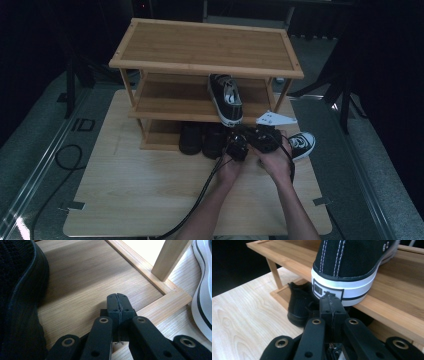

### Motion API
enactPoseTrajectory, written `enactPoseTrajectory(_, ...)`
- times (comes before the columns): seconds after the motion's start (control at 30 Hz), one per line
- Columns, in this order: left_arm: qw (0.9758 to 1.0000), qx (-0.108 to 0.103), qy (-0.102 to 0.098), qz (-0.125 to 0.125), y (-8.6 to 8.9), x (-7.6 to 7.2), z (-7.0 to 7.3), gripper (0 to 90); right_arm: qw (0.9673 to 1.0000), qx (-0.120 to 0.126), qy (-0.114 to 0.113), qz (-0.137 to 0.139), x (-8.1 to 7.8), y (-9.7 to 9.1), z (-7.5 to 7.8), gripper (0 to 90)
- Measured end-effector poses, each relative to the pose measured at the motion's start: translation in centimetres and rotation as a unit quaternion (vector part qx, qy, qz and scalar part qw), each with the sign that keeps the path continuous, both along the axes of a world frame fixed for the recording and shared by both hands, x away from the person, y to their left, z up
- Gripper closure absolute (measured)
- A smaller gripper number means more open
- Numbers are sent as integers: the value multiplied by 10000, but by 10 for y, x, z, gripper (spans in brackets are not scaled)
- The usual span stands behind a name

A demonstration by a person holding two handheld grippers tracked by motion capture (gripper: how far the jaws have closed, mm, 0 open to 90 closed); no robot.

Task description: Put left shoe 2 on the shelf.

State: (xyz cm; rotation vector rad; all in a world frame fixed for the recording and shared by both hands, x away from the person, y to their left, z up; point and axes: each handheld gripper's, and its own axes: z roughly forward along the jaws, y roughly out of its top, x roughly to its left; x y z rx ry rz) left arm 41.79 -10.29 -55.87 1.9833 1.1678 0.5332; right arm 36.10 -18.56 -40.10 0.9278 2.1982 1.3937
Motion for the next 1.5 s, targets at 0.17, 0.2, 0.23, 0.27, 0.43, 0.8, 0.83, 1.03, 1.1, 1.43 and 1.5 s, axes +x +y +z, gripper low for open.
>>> enactPoseTrajectory(0.17,10000,-26,14,29,-1,0,0,900,9999,107,109,19,8,4,0,900)
enactPoseTrajectory(0.2,10000,-30,11,17,0,0,0,900,9999,102,110,55,9,6,0,900)
enactPoseTrajectory(0.23,10000,10,14,4,0,0,0,900,9999,77,99,79,9,10,0,900)
enactPoseTrajectory(0.27,10000,2,20,8,0,0,0,900,9998,75,104,122,9,14,1,900)
enactPoseTrajectory(0.43,9998,166,-26,-107,2,1,1,900,9998,1,105,189,15,30,1,900)
enactPoseTrajectory(0.8,9987,281,-103,-414,5,5,1,900,9995,14,216,227,27,40,3,900)
enactPoseTrajectory(0.83,9996,172,-48,-216,3,2,1,900,9996,-35,195,213,27,43,3,900)
enactPoseTrajectory(1.03,9987,333,-69,-385,5,4,2,900,9996,4,230,151,31,44,3,900)
enactPoseTrajectory(1.1,9986,348,-52,-391,5,4,3,900,9997,0,227,110,32,43,2,900)
enactPoseTrajectory(1.43,9986,345,-74,-393,5,4,2,900,9998,10,207,77,32,47,2,900)
enactPoseTrajectory(1.5,9987,317,-87,-387,5,4,2,900,9996,101,262,55,30,42,3,891)
